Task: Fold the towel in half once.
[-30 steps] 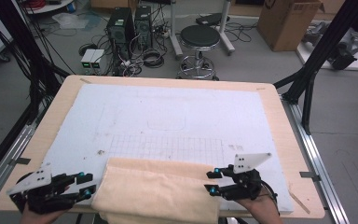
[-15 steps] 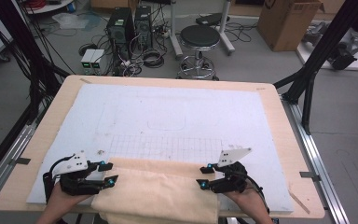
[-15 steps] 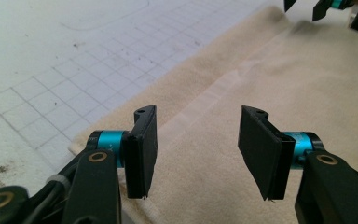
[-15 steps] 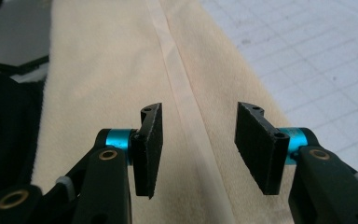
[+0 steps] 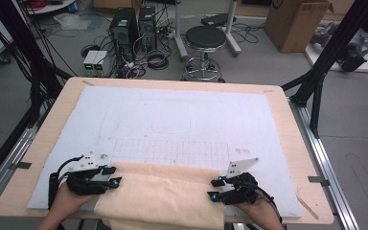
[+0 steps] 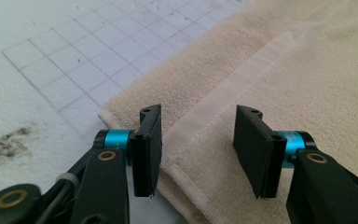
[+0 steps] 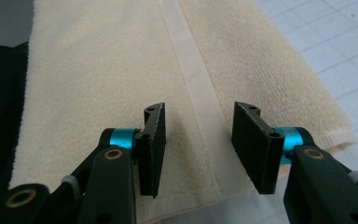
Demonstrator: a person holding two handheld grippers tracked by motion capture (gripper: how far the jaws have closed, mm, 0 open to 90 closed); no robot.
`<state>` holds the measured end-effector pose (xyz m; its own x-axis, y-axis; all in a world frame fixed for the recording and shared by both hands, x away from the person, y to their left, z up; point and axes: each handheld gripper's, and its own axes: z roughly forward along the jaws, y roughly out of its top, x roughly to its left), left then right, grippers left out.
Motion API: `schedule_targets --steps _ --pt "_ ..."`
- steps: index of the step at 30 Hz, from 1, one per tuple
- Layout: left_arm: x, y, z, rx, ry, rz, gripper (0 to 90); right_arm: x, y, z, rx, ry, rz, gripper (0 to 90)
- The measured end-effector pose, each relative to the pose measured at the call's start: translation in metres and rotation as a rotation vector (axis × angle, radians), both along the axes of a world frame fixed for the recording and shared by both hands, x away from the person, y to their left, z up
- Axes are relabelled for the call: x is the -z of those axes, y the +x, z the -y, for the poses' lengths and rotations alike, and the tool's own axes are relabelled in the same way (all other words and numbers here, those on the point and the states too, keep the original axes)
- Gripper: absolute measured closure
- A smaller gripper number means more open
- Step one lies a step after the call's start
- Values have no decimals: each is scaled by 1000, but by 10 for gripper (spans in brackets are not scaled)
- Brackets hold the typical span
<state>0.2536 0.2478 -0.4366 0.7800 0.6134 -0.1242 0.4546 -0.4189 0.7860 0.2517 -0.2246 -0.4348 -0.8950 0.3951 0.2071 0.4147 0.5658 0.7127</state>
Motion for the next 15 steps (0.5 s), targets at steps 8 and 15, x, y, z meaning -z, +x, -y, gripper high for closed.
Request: schedule_targets --steps 8,15 --pt "1 -3 4 12 16 21 752 2 6 -1 -17 12 -26 799" --pt "-12 -19 -2 26 -44 79 841 -14 -2 -3 -55 63 13 839"
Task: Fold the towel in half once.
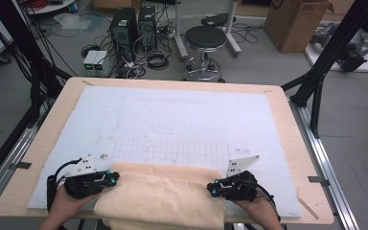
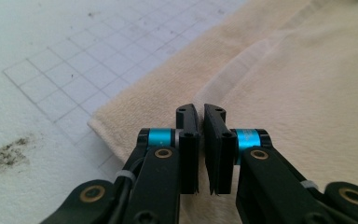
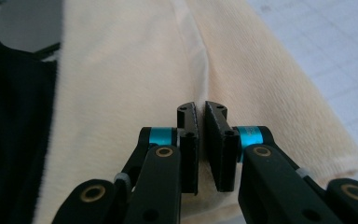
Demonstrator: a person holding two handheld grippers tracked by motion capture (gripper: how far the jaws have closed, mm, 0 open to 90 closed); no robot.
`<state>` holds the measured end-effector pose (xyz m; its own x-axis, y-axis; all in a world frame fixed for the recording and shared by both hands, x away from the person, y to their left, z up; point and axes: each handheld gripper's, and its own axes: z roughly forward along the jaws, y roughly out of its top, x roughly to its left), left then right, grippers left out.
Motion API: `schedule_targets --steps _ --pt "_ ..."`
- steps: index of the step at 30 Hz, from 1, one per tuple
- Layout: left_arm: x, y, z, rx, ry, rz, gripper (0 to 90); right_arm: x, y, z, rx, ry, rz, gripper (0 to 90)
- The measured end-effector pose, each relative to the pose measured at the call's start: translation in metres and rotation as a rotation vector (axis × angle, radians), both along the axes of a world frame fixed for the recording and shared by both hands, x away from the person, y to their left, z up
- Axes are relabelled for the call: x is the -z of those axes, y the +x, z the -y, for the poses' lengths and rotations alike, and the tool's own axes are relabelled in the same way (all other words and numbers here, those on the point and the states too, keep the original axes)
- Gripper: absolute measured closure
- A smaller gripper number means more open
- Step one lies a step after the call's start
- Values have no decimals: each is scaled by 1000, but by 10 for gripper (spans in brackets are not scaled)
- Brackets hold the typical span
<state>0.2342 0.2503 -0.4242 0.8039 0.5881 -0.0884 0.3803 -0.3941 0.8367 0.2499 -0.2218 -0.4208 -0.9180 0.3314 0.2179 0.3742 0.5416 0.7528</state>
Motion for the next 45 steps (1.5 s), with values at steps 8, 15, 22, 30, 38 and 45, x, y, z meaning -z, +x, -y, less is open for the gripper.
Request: schedule_targets --steps 8,15,22,30,38,45 --pt "-31 -61 -20 126 -134 90 827 -40 -43 4 -145 143 49 764" --pt "-52 -90 -37 215 -268 140 561 -58 -60 5 -210 165 74 601" --pt "-32 -30 -27 29 -207 99 576 -39 -9 7 10 85 69 569" --pt "3 30 -14 -94 -14 -5 506 -14 30 2 102 -39 25 535" --pt "15 50 -10 -106 5 -130 466 0 42 -3 140 -148 1 475" --pt "16 48 -6 -55 22 -141 770 15 51 4 137 -111 -70 678"
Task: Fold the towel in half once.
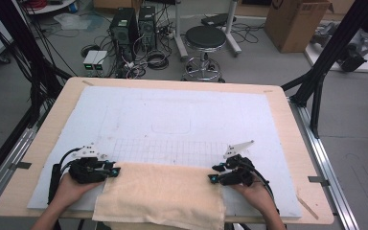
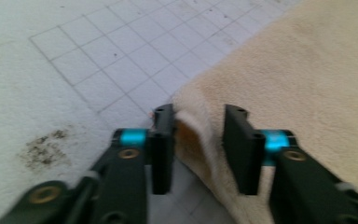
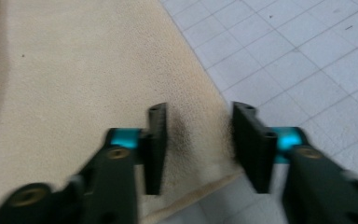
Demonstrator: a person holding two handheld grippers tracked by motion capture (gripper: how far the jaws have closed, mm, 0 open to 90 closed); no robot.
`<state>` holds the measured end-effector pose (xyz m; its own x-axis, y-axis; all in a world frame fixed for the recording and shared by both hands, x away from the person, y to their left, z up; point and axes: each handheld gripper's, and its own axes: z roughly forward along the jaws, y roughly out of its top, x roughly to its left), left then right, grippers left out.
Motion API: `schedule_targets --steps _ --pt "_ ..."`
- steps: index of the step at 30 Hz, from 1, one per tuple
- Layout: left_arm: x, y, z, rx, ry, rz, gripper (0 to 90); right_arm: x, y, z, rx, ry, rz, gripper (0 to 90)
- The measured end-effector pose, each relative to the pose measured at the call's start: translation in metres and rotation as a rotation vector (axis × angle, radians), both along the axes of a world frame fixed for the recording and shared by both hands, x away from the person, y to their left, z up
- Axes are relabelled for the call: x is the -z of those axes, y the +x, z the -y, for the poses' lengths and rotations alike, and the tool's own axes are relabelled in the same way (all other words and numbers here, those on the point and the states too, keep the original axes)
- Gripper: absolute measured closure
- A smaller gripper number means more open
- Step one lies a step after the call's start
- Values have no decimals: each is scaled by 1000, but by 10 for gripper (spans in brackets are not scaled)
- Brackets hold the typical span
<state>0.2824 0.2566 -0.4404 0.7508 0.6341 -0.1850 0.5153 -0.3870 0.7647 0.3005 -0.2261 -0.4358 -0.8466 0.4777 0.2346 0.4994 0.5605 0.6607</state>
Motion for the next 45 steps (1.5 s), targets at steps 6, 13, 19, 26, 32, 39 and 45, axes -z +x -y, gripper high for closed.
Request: schedule_targets --steps 6,13,19,26,32,39,45 --pt "-13 -13 -1 -39 -53 107 852 -13 -5 -2 -40 -6 46 837" --pt "-52 -11 1 -141 -129 291 856 -63 -6 -5 11 0 226 843" --pt "-70 38 13 -240 -102 346 856 -80 32 1 104 20 284 842" --pt "-45 109 31 -325 -28 239 857 -49 103 0 195 -2 194 843" --pt "-40 140 38 -396 -42 211 854 -43 141 0 280 -29 162 840" --pt "-14 149 32 -366 45 96 620 -19 150 -3 306 -82 101 619" --pt "-24 126 18 -283 -63 115 586 -27 126 -1 250 -15 145 601"
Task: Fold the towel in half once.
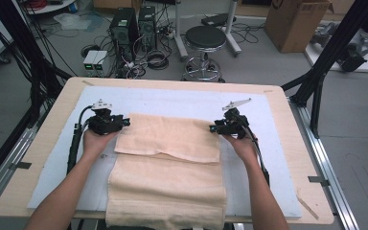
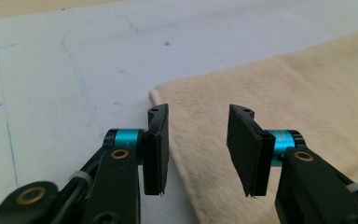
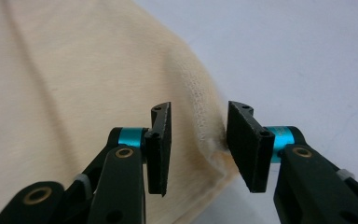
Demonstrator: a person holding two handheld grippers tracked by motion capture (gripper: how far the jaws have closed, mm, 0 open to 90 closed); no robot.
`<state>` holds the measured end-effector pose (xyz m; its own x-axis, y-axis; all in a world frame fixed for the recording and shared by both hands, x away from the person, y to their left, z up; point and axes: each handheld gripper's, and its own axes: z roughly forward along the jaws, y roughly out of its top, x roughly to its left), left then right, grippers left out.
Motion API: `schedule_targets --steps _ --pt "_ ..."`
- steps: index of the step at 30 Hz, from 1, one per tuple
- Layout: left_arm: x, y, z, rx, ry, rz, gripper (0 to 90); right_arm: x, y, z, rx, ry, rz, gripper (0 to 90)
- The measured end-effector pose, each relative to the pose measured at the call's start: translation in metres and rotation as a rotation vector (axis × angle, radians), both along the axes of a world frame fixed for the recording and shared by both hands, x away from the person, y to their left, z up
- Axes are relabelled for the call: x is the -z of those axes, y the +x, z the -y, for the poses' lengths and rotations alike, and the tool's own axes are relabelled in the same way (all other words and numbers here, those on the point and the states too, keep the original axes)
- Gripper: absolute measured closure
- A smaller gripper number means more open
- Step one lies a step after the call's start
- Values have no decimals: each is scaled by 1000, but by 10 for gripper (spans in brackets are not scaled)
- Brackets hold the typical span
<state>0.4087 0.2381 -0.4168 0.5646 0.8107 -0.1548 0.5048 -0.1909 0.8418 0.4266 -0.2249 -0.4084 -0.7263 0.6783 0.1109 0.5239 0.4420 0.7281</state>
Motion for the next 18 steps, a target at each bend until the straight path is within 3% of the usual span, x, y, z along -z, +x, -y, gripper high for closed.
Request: schedule_targets --steps 2,5,7,8,9,11,13,18 --pt "-4 -13 -3 40 -18 32 580 -6 -12 1 -37 28 11 600" --pt "-6 -30 -5 103 -27 34 580 -11 -33 2 -84 71 38 590" --pt "-1 -39 -4 119 -10 27 580 -12 -41 -1 -116 42 -1 570" --pt "2 -41 -3 138 -1 16 581 -13 -46 -2 -127 26 -3 571" --pt "3 -44 -2 156 19 -5 580 -12 -51 -4 -139 15 22 573" --pt "7 -53 2 190 8 31 560 -12 -62 -5 -160 23 56 572" --pt "7 -60 3 220 -7 30 552 -9 -69 -7 -196 8 34 560" --pt "4 -79 1 278 -6 62 532 -2 -93 -7 -266 10 70 545"
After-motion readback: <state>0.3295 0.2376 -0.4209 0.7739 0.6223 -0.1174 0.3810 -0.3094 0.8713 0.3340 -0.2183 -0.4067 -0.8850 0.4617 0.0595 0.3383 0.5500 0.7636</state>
